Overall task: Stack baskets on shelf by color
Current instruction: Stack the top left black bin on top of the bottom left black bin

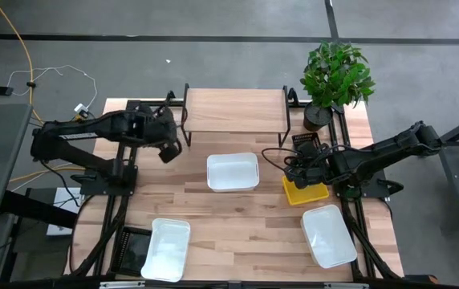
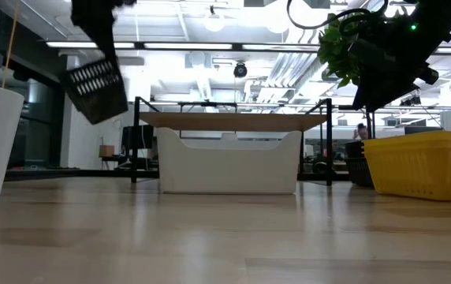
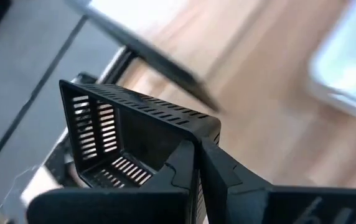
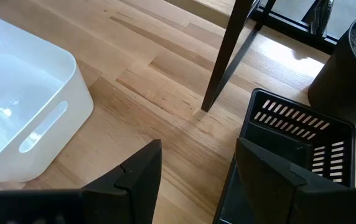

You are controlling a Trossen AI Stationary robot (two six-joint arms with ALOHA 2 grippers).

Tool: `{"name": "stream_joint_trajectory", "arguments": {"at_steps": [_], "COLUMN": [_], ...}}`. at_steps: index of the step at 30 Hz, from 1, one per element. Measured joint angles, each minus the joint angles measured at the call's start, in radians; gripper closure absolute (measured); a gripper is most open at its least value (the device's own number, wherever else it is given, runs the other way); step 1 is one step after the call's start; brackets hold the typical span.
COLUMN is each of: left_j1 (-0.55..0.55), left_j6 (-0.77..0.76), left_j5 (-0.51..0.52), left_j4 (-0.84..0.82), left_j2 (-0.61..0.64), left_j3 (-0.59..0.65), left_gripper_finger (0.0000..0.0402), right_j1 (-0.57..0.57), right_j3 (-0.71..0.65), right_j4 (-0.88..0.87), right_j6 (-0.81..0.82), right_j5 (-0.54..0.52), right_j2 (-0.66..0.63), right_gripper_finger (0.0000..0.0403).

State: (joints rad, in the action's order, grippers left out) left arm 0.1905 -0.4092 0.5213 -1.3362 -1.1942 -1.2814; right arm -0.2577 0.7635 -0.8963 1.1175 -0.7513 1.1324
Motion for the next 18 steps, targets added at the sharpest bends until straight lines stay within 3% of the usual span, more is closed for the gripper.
{"name": "stream_joint_trajectory", "arguments": {"at_steps": [9, 18], "left_j1": [-0.447, -0.934], "left_j6": [-0.181, -0.57], "left_j5": [-0.21, -0.297], "left_j4": [-0.097, -0.053], "left_j2": [0.0, -0.089], "left_j3": [-0.11, -0.118], "left_gripper_finger": [0.0401, 0.0401], "right_j1": [0.0, 0.0], "right_j3": [0.0, 0.0], "right_j4": [0.0, 0.004], "right_j6": [0.0, 0.003], "right_j5": [-0.001, -0.004], "right_j2": [0.0, 0.0], "right_gripper_finger": [0.021, 0.021]}}
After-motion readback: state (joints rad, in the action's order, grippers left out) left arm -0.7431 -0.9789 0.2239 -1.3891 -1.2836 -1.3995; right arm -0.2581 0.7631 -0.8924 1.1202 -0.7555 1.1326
